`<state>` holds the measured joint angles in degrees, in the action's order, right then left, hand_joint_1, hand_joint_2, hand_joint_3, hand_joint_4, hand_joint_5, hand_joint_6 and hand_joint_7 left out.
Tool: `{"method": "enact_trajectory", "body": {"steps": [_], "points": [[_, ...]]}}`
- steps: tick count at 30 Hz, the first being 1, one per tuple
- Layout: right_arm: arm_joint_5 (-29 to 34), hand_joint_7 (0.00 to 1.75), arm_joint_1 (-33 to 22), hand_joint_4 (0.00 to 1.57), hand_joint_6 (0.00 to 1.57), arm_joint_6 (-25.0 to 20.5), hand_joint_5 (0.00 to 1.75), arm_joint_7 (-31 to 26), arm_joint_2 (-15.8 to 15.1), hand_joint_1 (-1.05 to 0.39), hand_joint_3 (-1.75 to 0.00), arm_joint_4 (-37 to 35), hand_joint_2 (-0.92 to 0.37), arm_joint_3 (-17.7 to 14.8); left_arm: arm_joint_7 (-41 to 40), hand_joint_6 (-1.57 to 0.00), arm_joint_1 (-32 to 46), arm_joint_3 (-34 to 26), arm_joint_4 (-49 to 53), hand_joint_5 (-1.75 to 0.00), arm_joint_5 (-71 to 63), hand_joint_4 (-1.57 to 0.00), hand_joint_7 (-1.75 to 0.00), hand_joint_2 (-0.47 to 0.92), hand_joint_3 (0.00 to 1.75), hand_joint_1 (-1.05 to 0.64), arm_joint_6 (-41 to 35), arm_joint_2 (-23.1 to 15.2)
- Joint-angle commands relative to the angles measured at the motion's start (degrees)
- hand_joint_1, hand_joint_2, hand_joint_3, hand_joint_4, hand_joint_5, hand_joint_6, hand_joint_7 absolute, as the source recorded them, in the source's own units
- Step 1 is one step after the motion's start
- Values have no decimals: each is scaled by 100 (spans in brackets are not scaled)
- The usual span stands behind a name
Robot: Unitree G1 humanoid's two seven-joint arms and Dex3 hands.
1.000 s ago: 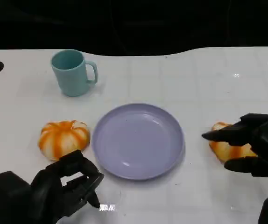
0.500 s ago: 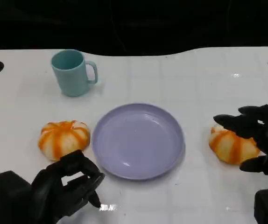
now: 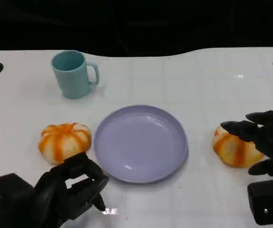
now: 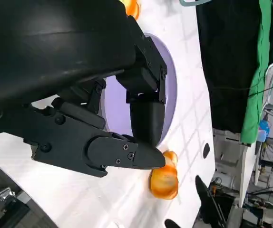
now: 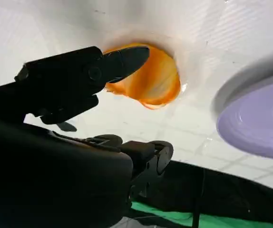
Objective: Grasp the bread from the table and place it into the plate.
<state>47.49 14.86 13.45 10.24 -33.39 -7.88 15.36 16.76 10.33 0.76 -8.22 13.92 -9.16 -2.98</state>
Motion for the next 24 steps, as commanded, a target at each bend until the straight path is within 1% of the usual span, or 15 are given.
{"method": "enact_trajectory", "body": {"steps": [1, 9, 13, 16, 20, 23, 24], "points": [[62, 1, 410, 20, 26, -56, 13, -21, 73, -48, -1, -597, -86, 264, -20, -66, 51, -30, -61, -175, 28, -72, -153, 92, 27, -53, -32, -37], [191, 2, 1026, 27, 32, -131, 14, -163, 310, -49, 0, -1614, -85, 766, -51, -66, 89, 0, -148, -175, -10, -71, -154, 92, 27, -54, -70, -32], [197, 2, 1316, 29, 35, -192, 14, -133, 442, -46, 0, -2060, -85, 936, -59, -66, 112, 5, -195, -175, -23, -71, -154, 92, 26, -55, -89, -37], [194, 3, 1480, 33, 38, -249, 14, -98, 518, -43, 0, -2267, -84, 1036, -71, -66, 127, 15, -221, -175, -57, -70, -155, 92, 26, -56, -89, -52], [233, 4, 1680, 41, 45, -450, 15, 31, 617, -39, 0, -2435, -85, 1169, -88, -66, 136, 4, -241, -175, -38, -71, -156, 92, 26, -56, -140, -47], [221, 4, 1835, 54, 57, -544, 15, 18, 679, -35, 0, -2595, -86, 1232, -64, -66, 143, 5, -223, -175, -43, -72, -155, 92, 25, -57, -75, -49], [171, 6, 1886, 67, 65, -564, 19, -21, 715, -32, -1, -2673, -88, 1215, -50, -66, 145, 4, -213, -175, -40, -72, -155, 92, 26, -57, -50, -49]]}}
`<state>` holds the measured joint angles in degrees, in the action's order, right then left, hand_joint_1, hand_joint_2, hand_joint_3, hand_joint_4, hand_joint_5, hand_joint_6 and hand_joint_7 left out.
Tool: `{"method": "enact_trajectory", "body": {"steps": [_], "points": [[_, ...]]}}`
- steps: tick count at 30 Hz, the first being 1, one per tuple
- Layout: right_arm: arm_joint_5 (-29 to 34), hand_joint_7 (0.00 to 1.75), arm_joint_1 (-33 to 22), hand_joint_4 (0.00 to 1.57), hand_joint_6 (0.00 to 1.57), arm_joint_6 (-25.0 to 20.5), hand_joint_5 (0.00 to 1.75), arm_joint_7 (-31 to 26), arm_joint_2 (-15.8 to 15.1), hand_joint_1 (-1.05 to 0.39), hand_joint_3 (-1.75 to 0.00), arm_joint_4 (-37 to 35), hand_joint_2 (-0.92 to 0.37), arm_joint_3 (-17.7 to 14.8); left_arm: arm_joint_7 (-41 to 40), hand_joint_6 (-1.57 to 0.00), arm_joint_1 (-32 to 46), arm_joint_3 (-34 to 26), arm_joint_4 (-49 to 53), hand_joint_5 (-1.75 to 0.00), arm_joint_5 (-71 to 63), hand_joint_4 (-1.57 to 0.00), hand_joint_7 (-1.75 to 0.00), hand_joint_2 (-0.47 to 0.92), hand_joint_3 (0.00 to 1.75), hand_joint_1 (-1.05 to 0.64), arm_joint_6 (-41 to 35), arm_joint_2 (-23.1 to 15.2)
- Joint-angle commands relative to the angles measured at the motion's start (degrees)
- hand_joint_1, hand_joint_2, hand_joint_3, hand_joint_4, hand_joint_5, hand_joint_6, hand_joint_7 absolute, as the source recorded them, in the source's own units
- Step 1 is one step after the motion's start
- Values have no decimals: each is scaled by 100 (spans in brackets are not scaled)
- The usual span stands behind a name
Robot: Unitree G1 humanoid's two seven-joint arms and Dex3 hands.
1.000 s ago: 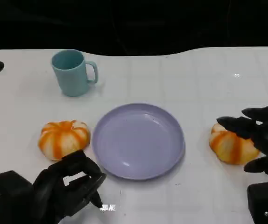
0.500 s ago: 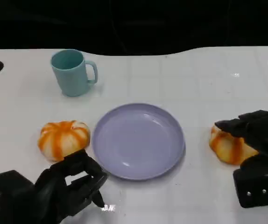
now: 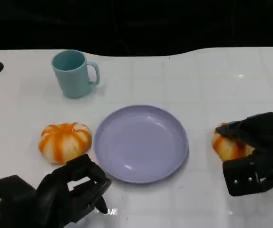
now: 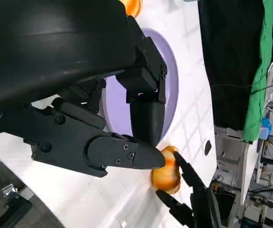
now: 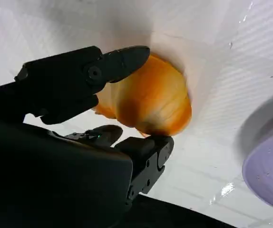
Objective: Grasp the bread from the table and place it into the plate.
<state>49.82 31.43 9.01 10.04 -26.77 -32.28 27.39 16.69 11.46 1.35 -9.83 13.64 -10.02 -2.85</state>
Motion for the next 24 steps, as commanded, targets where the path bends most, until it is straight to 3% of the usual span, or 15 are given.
{"method": "enact_trajectory", "body": {"steps": [1, 4, 7, 9, 13, 19, 22, 24], "points": [[-103, 7, 262, 77, 70, -132, 22, -30, 78, -29, -1, -287, -89, -1, -36, -66, 33, -56, -48, -175, -9, -72, -155, 92, 26, -57, 47, -62], [-207, 9, 379, 93, 81, -148, 31, -182, 168, -25, -1, -516, -90, -45, -16, -66, 43, -61, -44, -175, 7, -72, -154, 92, 26, -56, 72, -61], [-329, 12, 647, 83, 117, 78, 134, -791, 308, -15, -2, -1184, -92, -75, -26, -67, 74, -61, -95, -175, 23, -73, -152, 92, 28, -56, 46, -53], [-403, 15, 775, 80, 128, 256, 161, -1032, 353, -12, -6, -1537, -92, -54, -2, -68, 77, -60, -73, -175, 24, -73, -150, 92, 27, -56, 94, -56], [-473, 15, 949, 81, 127, 566, 166, -1533, 436, -14, -22, -2111, -92, 4, 5, -69, 92, -60, -88, -175, 45, -73, -147, 92, 28, -55, 81, -53], [-543, 27, 1034, 83, 126, 967, 168, -2393, 540, -12, -19, -2584, -92, 9, 43, -69, 90, -54, -51, -175, 38, -73, -147, 92, 29, -54, 154, -65], [-569, 98, 1015, 85, 95, 1178, 174, -2968, 594, -8, -20, -2667, -86, -37, 32, -69, 85, -44, -37, -175, 15, -73, -147, 92, 29, -54, 166, -73], [-589, 111, 1025, 85, 87, 1245, 174, -3181, 623, -7, -22, -2685, -85, -52, 15, -69, 80, -46, -26, -175, 12, -72, -147, 92, 29, -55, 155, -72]]}}
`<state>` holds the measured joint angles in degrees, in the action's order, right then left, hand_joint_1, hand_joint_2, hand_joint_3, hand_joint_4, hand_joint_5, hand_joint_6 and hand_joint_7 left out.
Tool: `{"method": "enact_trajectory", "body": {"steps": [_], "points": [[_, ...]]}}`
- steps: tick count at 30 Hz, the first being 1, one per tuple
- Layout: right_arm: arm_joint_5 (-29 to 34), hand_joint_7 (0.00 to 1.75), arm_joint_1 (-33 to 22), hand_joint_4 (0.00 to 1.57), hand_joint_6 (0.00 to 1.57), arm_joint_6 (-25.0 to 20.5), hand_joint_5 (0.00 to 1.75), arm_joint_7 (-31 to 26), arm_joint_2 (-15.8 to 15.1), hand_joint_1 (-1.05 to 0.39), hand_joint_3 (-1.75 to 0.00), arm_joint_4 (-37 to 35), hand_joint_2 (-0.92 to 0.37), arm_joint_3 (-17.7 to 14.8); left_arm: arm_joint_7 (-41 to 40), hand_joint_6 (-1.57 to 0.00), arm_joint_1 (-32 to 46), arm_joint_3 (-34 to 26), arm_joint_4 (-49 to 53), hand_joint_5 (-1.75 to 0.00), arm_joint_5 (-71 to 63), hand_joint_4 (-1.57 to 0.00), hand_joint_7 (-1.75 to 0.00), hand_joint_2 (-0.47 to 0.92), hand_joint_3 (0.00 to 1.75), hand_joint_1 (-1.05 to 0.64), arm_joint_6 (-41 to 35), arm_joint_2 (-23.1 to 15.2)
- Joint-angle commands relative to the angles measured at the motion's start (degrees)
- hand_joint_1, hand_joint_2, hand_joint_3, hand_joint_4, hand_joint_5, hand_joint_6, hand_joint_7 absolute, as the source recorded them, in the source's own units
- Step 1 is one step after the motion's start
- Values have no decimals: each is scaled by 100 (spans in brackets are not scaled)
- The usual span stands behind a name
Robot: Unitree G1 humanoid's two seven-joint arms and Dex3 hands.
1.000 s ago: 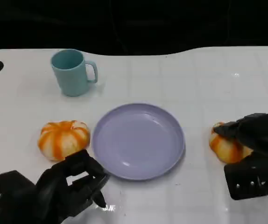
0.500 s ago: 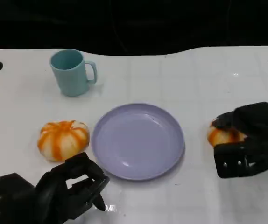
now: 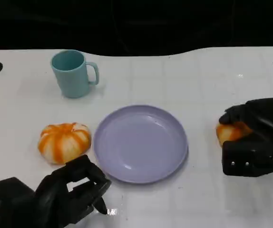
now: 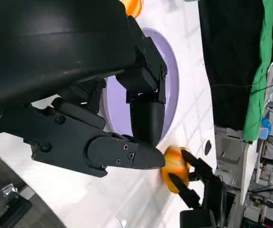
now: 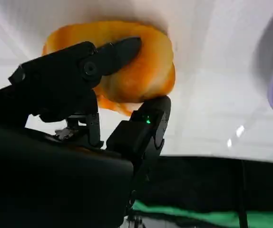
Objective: Grasp the bread from the table and place it into the plate.
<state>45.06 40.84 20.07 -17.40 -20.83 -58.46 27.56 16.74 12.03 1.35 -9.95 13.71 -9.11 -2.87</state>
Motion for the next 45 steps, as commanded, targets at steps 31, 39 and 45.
{"method": "enact_trajectory", "body": {"steps": [31, 39, 45], "points": [[-862, 175, 349, 96, 74, 1714, 175, 120, 646, -3, -131, 903, -27, -200, -56, -67, 56, -60, -70, -175, -28, -72, -155, 92, 28, -54, -26, -42], [-783, 175, 571, 96, 72, 1848, 175, 415, 921, -7, -132, 568, -24, -31, -9, -66, 70, -52, -48, -175, -23, -73, -153, 92, 29, -55, 51, -58], [-695, 173, 660, 98, 75, 2012, 175, 442, 1064, -8, -134, 348, -26, 115, -27, -67, 90, -20, -43, -175, -42, -73, -152, 92, 28, -55, 95, -50]]}}
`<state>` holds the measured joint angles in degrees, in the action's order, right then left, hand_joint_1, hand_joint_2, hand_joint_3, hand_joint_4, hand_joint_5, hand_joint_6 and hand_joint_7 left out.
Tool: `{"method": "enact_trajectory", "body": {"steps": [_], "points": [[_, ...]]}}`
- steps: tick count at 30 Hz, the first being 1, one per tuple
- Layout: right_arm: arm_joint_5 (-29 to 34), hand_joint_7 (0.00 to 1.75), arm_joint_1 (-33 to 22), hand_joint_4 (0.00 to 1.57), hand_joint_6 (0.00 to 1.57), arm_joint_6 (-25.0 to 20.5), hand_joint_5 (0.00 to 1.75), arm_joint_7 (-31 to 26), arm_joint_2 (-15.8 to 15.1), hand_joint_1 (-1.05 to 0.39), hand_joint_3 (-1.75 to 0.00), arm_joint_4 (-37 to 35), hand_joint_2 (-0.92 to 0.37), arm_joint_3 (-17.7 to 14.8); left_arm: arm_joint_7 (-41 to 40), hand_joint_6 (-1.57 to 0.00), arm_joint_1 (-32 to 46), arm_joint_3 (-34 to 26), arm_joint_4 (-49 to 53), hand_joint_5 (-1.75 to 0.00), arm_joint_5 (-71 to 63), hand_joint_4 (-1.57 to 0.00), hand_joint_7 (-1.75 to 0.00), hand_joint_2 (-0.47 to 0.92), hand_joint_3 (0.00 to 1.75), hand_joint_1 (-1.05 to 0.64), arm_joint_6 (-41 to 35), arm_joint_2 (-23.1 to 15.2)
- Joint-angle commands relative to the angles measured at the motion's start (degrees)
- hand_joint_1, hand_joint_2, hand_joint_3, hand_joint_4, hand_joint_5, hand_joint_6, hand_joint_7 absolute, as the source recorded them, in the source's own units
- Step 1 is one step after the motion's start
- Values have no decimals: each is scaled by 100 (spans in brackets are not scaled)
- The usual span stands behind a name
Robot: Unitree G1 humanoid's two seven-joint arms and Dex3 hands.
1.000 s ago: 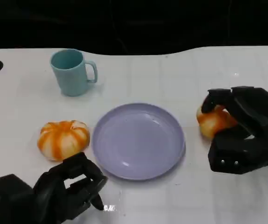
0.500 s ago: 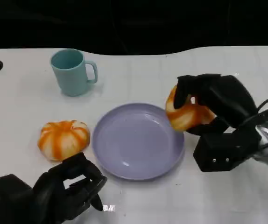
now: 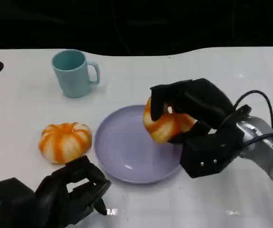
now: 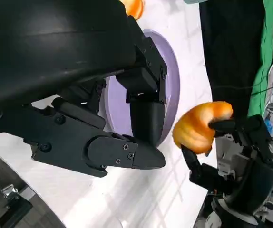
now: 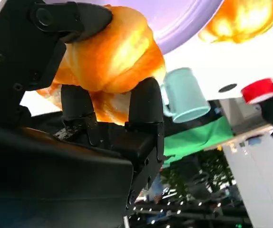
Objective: Grasp the bread from the table and place it into the plate.
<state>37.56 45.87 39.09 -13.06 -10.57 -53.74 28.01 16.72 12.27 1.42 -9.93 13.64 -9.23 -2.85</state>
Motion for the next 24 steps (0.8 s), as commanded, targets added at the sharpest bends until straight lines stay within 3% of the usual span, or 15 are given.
{"method": "enact_trajectory", "body": {"steps": [1, 4, 6, 8, 11, 12, 13, 15, 17, 24], "points": [[60, 173, 159, 97, 75, 117, 175, 13, 73, -7, -134, -159, -26, 88, -19, -67, 68, -28, -24, -175, -30, -74, -151, 92, 29, -54, 132, -46], [46, 169, 160, 96, 75, 109, 175, 71, 159, -6, -131, -212, -27, 105, -20, -68, 93, 4, -8, -175, -86, -74, -151, 92, 31, -53, 212, -59], [-48, 125, 177, 91, 87, 170, 170, 200, 211, -7, -122, -258, -33, 75, -55, -69, 105, 16, -51, -175, -78, -74, -151, 92, 30, -54, 153, -41], [-91, 104, 190, 89, 92, 210, 167, 279, 244, -7, -116, -299, -36, 55, -71, -69, 103, 19, -78, -175, -43, -74, -150, 92, 30, -55, 109, -15], [-153, 43, 203, 78, 89, 248, 122, 519, 289, -20, -57, -374, -62, 76, -101, -69, 110, 22, -145, -175, -14, -74, -150, 92, 30, -54, 25, 14], [-167, 25, 201, 76, 85, 272, 93, 577, 296, -25, -38, -398, -72, 82, -113, -69, 116, 26, -168, -175, -18, -74, -150, 92, 29, -54, -5, 19], [-166, 17, 203, 76, 84, 298, 79, 635, 299, -27, -29, -426, -77, 100, -104, -69, 121, 28, -176, -175, -10, -74, -150, 92, 29, -53, -8, 27], [-62, 4, 230, 63, 70, 269, 47, 727, 274, -38, -14, -425, -88, 195, -88, -68, 129, 35, -172, -175, -17, -73, -150, 92, 29, -53, 14, 31], [20, 1, 241, 49, 55, 166, 32, 863, 238, -49, -13, -348, -91, 280, -91, -68, 142, 42, -186, -175, -23, -73, -149, 92, 29, -54, 16, 36], [75, 0, 175, 22, 31, -129, 17, 1228, 143, -64, -18, -42, -92, 294, -135, -69, 181, 53, -239, -175, -41, -74, -149, 92, 28, -53, 25, 71]]}}
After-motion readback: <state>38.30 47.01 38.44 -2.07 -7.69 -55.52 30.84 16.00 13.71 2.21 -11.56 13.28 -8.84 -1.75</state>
